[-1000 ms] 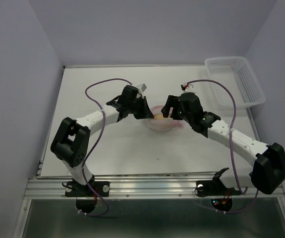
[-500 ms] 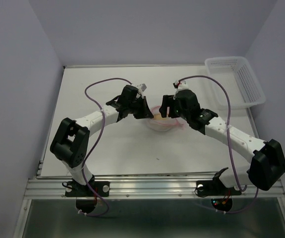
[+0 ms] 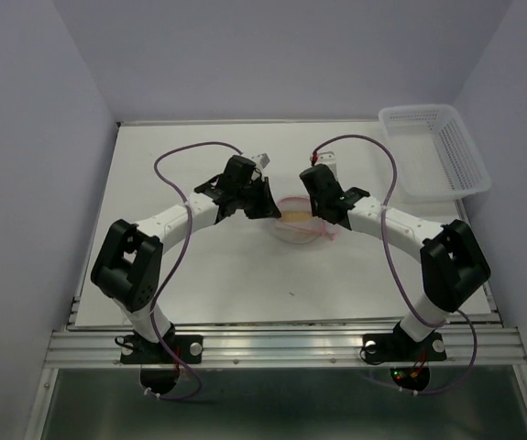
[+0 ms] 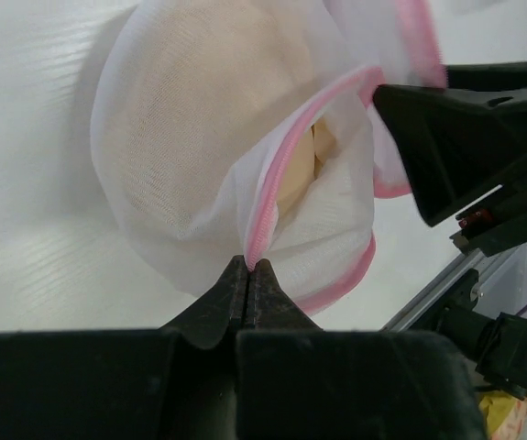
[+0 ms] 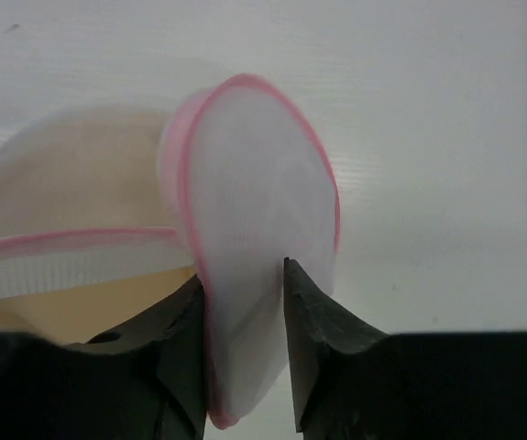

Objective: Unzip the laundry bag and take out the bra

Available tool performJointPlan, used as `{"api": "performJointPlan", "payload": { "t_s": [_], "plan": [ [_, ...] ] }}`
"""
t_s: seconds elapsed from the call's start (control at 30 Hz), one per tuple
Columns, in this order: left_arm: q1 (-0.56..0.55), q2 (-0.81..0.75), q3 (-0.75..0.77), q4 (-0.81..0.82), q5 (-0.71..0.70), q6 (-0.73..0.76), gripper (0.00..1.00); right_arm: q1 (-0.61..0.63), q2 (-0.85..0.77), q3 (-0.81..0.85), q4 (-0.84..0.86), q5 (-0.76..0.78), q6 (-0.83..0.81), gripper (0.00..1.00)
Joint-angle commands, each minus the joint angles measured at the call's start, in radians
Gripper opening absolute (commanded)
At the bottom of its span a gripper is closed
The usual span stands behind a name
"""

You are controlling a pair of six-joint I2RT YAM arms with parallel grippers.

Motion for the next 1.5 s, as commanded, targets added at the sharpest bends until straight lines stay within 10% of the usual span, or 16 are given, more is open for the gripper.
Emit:
{"api": "performJointPlan", "payload": {
  "t_s": [0.0, 0.4, 0.6, 0.87, 1.47],
  "plan": [
    [-0.004, -0.058, 0.102, -0.048, -0.080, -0.003, 0.00, 0.009, -0.050, 0.054, -0.113, 0.387, 0.210, 0.28],
    [-0.006, -0.021, 0.194, -0.049, -0.071, -0.037, 0.00, 0.009, -0.607, -0.448, -0.033, 0.290, 0.839, 0.36],
    [-0.015, -0.010, 0.170, -0.030, -0.039, -0.013, 0.00, 0.009, -0.745, -0.511, -0.042, 0.114, 0.712, 0.45],
    [-0.021, -0.056, 0.125, -0.013, -0.079, -0.002, 0.00, 0.009, -0.591, -0.266, 0.103, -0.168, 0.284, 0.70],
    [-0.021, -0.018, 0.145, -0.049, -0.081, 0.021, 0.00, 0.009, -0.009, -0.028, 0.257, -0.291, 0.096, 0.71]
  ]
}}
